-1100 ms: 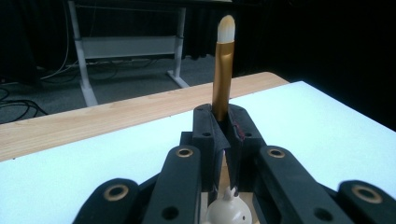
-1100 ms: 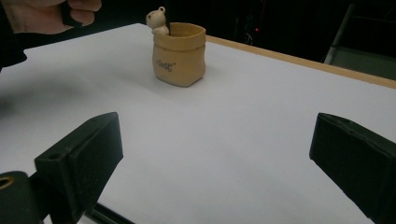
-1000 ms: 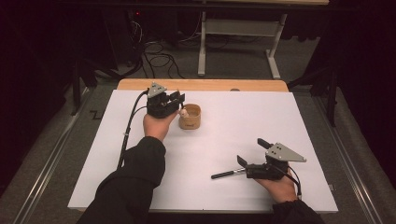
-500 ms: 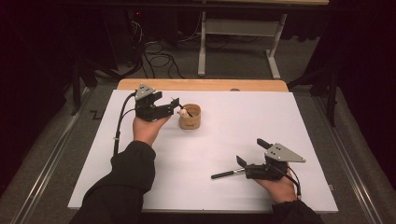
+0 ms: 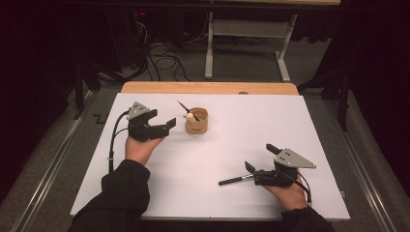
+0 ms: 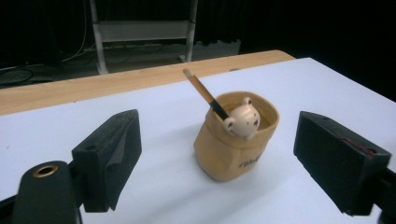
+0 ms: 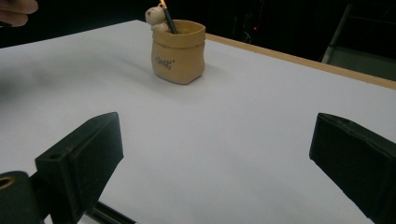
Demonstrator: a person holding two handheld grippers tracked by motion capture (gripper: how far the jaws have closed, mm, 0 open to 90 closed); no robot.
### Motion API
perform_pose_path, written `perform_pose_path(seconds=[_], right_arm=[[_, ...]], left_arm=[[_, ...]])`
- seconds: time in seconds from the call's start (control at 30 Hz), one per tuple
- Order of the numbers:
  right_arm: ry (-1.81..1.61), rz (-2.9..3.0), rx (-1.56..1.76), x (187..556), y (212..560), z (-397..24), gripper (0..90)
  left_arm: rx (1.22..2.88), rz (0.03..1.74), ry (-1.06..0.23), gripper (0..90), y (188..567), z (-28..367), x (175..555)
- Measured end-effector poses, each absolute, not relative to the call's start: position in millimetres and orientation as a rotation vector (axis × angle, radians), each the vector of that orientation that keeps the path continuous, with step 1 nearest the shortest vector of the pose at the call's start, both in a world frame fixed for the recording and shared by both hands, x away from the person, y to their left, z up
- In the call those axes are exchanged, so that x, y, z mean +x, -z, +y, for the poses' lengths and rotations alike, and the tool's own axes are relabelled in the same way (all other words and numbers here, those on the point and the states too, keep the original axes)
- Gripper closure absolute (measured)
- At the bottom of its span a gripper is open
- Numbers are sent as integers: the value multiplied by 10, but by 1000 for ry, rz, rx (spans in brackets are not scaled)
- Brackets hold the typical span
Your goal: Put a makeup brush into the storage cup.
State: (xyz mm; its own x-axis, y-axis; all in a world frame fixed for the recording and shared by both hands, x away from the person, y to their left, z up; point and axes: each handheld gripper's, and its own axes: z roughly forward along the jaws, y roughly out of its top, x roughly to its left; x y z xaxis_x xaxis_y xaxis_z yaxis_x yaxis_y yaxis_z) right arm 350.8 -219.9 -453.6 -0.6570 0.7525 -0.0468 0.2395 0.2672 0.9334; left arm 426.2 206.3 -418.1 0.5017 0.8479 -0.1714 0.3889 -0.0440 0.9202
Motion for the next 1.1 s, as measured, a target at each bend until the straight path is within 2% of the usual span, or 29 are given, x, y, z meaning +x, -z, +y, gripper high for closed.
perform_pose_path(seconds=[0.53,1.1], right_arm=[[-1378,2055,901,3507,4542,-2203,35],[-1367,2051,910,3505,4554,-2216,35]], left_arm=[[1654,1080,-539,25,4347,2268,3887],[1670,1039,-514,3,4523,2259,3446]])
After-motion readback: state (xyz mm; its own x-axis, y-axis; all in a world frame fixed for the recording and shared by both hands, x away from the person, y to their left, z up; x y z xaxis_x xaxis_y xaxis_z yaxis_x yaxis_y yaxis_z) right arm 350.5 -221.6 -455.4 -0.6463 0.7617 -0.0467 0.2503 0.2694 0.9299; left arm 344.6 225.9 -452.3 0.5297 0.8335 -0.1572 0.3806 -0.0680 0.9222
